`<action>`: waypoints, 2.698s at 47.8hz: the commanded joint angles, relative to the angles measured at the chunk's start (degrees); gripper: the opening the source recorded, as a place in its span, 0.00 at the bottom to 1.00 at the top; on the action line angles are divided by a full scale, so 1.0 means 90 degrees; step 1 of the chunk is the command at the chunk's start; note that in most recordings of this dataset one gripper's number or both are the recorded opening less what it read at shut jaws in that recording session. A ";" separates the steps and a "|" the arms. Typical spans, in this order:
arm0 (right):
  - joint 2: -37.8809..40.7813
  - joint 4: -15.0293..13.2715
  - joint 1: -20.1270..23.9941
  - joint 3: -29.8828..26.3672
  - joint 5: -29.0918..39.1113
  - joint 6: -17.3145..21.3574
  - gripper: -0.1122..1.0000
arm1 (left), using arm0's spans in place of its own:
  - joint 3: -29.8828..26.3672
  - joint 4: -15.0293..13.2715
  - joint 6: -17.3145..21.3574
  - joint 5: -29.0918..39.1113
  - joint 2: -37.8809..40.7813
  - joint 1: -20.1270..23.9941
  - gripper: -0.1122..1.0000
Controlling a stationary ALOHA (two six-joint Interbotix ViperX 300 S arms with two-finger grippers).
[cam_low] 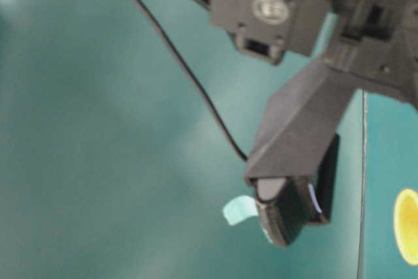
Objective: Move the block toward the cup with right arm.
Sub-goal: 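Lower the right gripper around the orange cube and close on it, then lift the cube and carry it with the right gripper over the orange cup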
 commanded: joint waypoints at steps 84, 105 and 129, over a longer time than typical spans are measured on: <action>-0.1191 -0.0029 -0.0850 -0.0049 0.0645 -0.0059 0.47 | -0.0186 0.0020 -0.0010 0.0332 0.0010 -0.0020 0.16; -0.1406 -0.1133 -0.1807 -0.0566 0.0645 -0.0264 0.47 | -0.0195 0.0020 0.0000 0.0352 0.0010 -0.0020 0.16; -0.1377 -0.2559 -0.2480 -0.0596 0.0078 -0.0781 0.47 | -0.0195 0.0020 0.0010 0.0352 0.0010 -0.0020 0.16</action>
